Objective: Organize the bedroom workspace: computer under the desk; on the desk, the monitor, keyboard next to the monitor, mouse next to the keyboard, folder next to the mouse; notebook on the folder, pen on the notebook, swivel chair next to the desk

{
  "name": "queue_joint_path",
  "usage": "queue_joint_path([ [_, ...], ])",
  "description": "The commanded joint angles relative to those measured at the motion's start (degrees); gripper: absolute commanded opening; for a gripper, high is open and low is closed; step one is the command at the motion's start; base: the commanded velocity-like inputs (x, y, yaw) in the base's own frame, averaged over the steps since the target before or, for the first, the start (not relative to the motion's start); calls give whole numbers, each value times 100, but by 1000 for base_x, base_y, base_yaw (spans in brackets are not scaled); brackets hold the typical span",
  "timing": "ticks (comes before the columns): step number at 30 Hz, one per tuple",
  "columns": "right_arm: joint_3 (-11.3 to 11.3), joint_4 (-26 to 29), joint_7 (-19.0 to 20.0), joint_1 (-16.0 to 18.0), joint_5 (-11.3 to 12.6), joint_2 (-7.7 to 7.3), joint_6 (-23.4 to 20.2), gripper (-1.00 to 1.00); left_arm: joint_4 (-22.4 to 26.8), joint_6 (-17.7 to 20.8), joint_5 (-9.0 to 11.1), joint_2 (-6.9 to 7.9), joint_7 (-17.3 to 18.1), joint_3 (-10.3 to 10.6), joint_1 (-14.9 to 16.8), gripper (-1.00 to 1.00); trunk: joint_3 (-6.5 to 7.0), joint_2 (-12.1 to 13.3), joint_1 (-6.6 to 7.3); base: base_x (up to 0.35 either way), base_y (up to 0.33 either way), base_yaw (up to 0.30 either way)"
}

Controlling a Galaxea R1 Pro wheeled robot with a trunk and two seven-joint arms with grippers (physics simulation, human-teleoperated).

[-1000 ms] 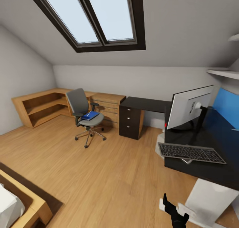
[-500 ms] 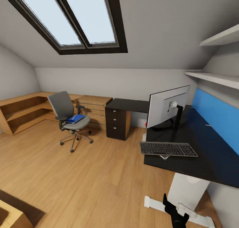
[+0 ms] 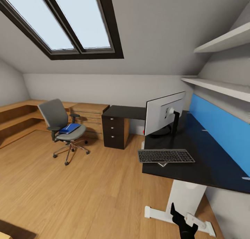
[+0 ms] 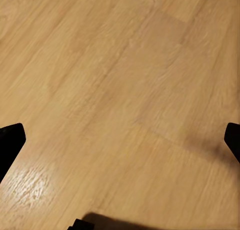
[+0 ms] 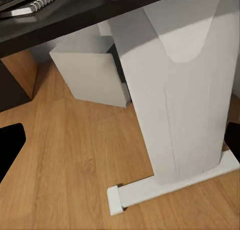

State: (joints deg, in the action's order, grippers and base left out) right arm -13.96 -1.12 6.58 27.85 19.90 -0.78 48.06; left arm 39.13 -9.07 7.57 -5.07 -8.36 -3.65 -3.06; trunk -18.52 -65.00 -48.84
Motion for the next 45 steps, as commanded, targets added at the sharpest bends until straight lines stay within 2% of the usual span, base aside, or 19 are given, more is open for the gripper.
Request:
queue_joint_path([
  [1,-21,-12,57,6,48,-1,19,100,7,-13,52,-3,2,-4,-1,100,14,37,22,0,0,-19],
  [25,-28,-12,60,7,56,-8,78,100,7,-9,50,-12,1,-3,-1,100,447,1000,549,0,0,-2],
  [27,-28,-4,84,2,81,-9,340,100,-26,14,43,-19,1,12,-1,100,483,1080,593,0,0,0],
  [29,-31,9,83,2,95,-13,409,100,-55,19,43,-20,1,16,-1,100,519,1160,637,0,0,0],
  [31,-55,177,58,1,123,-6,970,100,17,44,30,-39,-7,21,3,100,554,1241,681,0,0,0],
  [36,-54,451,35,1,127,101,1194,100,245,179,23,-161,-10,26,165,100,644,1441,791,0,0,0],
  [39,-77,860,-56,1,128,230,1194,100,488,430,19,-251,-20,29,336,100,698,1562,856,0,0,0],
  [40,-98,1331,-280,1,128,311,1194,100,788,864,18,-339,-95,34,520,100,716,1602,878,0,0,0],
  [42,-84,1735,-560,1,123,344,1184,100,1147,1410,17,-439,-201,44,718,100,752,1682,922,0,0,0],
  [45,-74,2019,-747,1,118,350,955,100,1407,1809,20,-491,-252,54,868,100,806,1802,988,0,0,0],
])
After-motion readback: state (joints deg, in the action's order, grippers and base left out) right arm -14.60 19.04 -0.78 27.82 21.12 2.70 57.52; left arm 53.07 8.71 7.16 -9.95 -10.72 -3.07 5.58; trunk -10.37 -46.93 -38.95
